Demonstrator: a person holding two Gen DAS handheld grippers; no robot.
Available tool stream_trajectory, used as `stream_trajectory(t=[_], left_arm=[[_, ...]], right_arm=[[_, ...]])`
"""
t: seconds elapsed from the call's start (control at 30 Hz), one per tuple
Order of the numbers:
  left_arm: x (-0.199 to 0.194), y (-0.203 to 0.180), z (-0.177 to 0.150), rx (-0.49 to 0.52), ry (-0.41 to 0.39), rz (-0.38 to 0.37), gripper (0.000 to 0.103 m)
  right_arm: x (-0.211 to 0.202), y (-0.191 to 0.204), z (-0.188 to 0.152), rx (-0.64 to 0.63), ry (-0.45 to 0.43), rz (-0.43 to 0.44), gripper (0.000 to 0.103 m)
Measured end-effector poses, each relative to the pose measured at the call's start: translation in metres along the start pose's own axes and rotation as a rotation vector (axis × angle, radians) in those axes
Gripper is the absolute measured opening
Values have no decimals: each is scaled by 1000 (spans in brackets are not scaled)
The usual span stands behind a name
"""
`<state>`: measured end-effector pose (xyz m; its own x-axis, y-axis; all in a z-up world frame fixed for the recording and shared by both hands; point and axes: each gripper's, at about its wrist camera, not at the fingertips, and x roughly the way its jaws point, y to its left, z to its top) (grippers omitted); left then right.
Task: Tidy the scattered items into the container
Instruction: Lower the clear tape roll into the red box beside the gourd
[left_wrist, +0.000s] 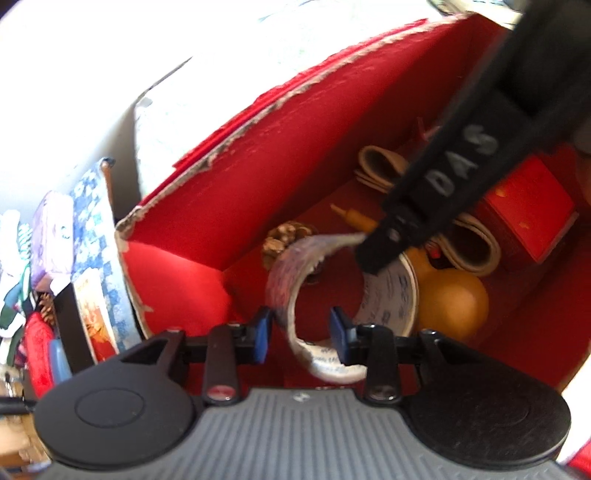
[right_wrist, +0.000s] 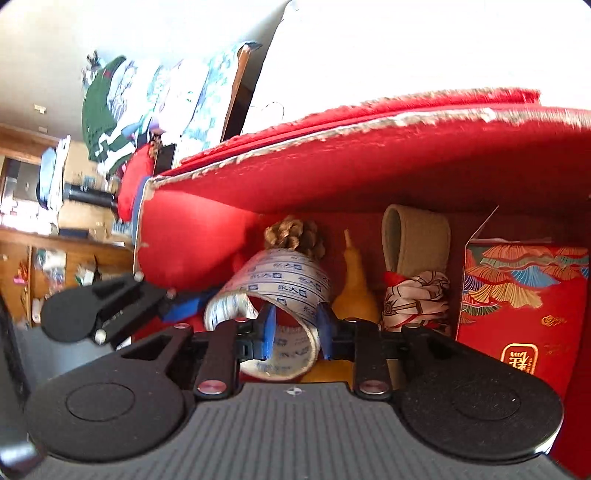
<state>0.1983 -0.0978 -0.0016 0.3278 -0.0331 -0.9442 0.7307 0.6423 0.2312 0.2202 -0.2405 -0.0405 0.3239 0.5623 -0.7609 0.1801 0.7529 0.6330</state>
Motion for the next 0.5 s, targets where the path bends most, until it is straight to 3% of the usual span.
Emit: stream_trajectory(t=[0.13,0.3,0.5], left_arm=[[-3,-5,-4,33,4,-11,35],[-11,20,1,-24,-19,-41,33],[-30,17,-2,-31,-21,-62,31]], right_arm=[[0,-4,2,9,11,-9,23],[-13,3,-2,-29,-2,-7,18],[-10,13,-6,-104,81,-27,17]])
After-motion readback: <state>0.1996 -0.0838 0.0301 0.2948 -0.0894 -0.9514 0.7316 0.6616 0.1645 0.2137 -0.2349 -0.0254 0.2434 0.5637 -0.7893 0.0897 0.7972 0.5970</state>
